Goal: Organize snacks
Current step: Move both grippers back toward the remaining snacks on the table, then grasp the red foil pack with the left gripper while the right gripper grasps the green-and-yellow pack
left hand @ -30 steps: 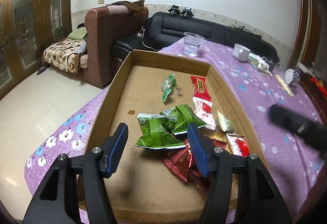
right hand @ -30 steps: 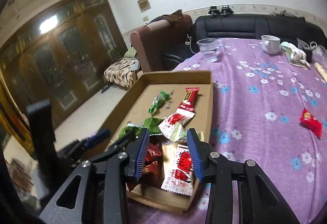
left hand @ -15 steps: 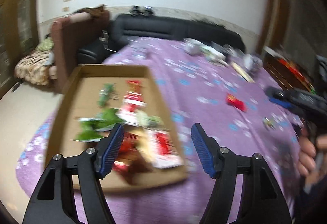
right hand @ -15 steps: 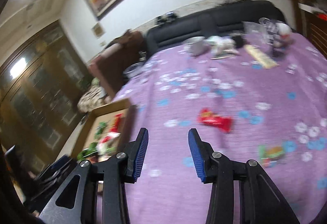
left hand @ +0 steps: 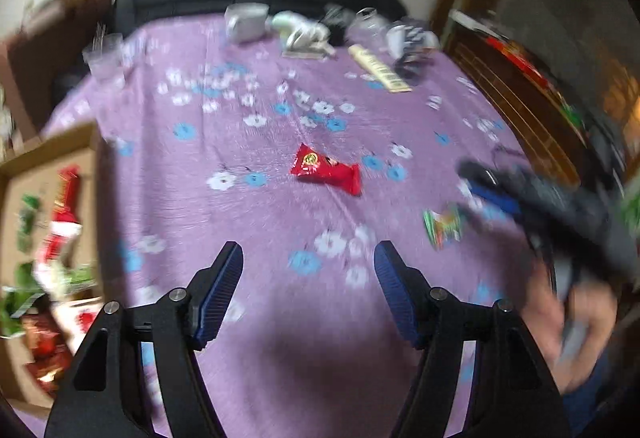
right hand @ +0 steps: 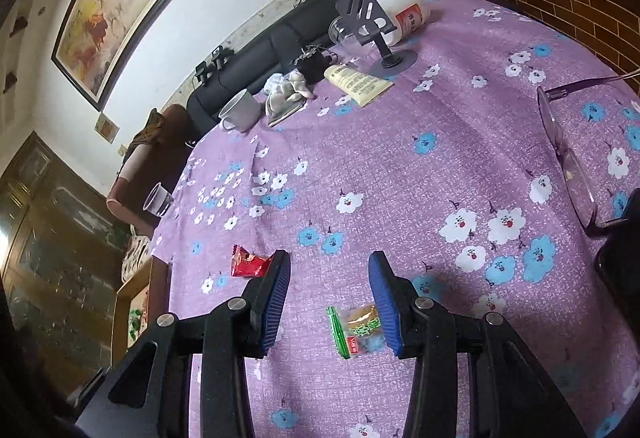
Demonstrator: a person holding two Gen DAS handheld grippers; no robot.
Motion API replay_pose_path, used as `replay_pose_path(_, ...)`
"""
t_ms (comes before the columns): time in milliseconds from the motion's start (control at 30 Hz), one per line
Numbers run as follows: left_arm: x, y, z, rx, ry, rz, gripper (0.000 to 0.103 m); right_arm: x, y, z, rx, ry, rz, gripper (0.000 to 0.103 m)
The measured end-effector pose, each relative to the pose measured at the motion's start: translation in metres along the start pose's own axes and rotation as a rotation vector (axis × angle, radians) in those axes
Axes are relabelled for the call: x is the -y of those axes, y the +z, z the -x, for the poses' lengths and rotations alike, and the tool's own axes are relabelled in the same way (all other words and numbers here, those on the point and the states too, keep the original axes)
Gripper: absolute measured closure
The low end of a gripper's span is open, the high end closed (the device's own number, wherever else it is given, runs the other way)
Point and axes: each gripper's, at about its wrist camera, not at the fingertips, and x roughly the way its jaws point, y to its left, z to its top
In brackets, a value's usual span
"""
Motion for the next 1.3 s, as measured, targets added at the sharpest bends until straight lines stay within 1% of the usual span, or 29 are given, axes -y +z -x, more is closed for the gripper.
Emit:
replay_pose_path(33,-0.003,0.010,-0.012,-0.025,-0.038,0.055,0.036,0.001,0.000,0.000,-0.004,0.003,-0.007,0.059)
replay_pose_path(100,-0.006,0.025,-0.032,-0.076,-0.063,0.137,0.036,0.003,-0.001,-0.001,-0.016,0.014,-0.024,0.059)
replay_pose_path(167,-0.003,0.037,-0.052,-0.119,-0.089,0.182,0.036,0.004,0.000,-0.002,-0.019,0.018,-0.038,0.059)
replay_pose_path(233,0.000,0.043,-0.063,-0.115,-0.047,0.214,0.036,0.004,0.000,-0.002,-0.014,0.017,-0.043,0.059)
replay_pose_path(367,0.006,0.053,-0.086,-0.132,-0.027,0.259,0.036,0.007,0.001,0.003,0.002,0.024,-0.060,0.059)
replay_pose_path(400,0.009,0.054,-0.091,-0.141,-0.027,0.254,0.036,0.008,0.002,0.003,0.005,0.021,-0.063,0.059)
replay_pose_path(433,0.013,0.056,-0.096,-0.145,-0.005,0.236,0.036,0.009,0.002,0.004,0.006,0.019,-0.068,0.059)
replay_pose_path(500,0.017,0.059,-0.101,-0.134,0.025,0.206,0.042,0.012,0.003,0.005,0.006,0.022,-0.081,0.059)
replay_pose_path(567,0.019,0.060,-0.109,-0.138,0.051,0.164,0.062,0.014,0.003,0.005,0.007,0.018,-0.088,0.059)
replay_pose_path(600,0.018,0.058,-0.113,-0.144,0.059,0.143,0.066,0.015,0.003,0.005,0.006,0.015,-0.090,0.059)
replay_pose_path(667,0.016,0.057,-0.112,-0.119,0.068,0.098,0.073,0.015,0.004,0.004,-0.001,0.012,-0.091,0.059)
replay_pose_path(733,0.011,0.052,-0.109,-0.113,0.079,0.074,0.084,0.016,0.004,0.003,-0.008,0.005,-0.092,0.059)
replay_pose_path(800,0.004,0.046,-0.103,-0.113,0.069,0.050,0.084,0.017,0.004,0.002,-0.016,-0.007,-0.091,0.059)
replay_pose_path(900,-0.005,0.026,-0.089,-0.099,0.066,0.009,0.084,0.019,0.002,-0.001,-0.038,-0.034,-0.085,0.059)
replay_pose_path(967,-0.011,0.015,-0.079,-0.068,0.084,-0.013,0.085,0.020,0.001,-0.004,-0.059,-0.046,-0.078,0.059)
replay_pose_path(1000,-0.014,0.009,-0.075,-0.050,0.079,-0.016,0.085,0.019,-0.001,-0.008,-0.077,-0.051,-0.071,0.059)
replay_pose_path(1200,-0.018,0.003,-0.074,0.028,0.052,-0.041,0.085,0.009,-0.012,-0.024,-0.144,-0.116,-0.008,0.058)
replay_pose_path(1300,-0.020,0.005,-0.075,0.038,0.041,-0.052,0.085,-0.004,-0.021,-0.033,-0.184,-0.135,0.066,0.055)
